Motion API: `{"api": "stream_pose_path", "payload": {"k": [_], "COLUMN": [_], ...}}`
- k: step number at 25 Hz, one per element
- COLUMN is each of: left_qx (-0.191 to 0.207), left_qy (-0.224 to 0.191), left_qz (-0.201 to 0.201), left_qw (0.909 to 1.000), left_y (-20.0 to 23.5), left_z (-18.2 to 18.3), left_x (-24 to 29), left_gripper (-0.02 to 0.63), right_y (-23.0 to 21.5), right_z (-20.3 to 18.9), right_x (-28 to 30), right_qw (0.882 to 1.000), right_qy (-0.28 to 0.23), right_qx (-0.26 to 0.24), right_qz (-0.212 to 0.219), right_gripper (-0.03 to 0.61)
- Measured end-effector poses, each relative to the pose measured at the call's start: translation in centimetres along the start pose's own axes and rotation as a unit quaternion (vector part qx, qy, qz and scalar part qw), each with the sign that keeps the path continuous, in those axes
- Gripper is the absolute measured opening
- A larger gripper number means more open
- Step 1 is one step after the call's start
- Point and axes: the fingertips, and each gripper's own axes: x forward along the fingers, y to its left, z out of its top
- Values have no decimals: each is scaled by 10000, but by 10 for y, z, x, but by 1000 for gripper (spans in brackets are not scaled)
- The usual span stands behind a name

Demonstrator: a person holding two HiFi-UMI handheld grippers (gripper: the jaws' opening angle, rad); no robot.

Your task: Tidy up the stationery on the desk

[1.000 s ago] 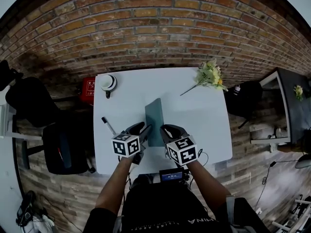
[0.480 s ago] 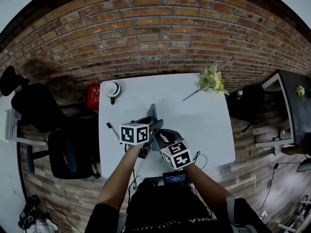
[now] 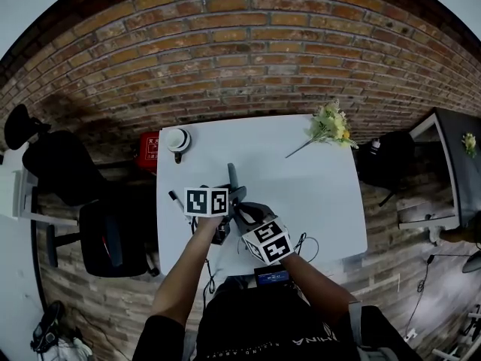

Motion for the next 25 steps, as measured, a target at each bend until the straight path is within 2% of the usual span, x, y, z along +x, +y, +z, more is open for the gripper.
{"api": "stream_pose_path", "payload": {"k": [6,11,15,22,25], "left_qx": [-391,-1006,-1293,-1732,-2007], "left_qy": [-130,-364,-425,-602,-720], "left_qz": [-69,-212,-309,-843,-1113], "left_qw": [9991,9940,9902,9794,9707], "left_y": [5,13,13,-5,-14], "left_z": [1,1,0,4,5], "left_x": [-6,-11,-11,1,11], "left_gripper": [178,109,98,80,80], "right_y": [0,-12,-29,-66,-82], "right_z": [-1,-9,-17,-24,-27], "right_x": [0,-3,-9,-29,-41], "right_qw": [9995,9995,9988,9963,9947], "right_qy": [-77,21,47,-7,-25], "right_qx": [213,290,478,761,869], "right_qz": [222,102,-66,-388,-540], "right_gripper": [81,63,55,51,49]}}
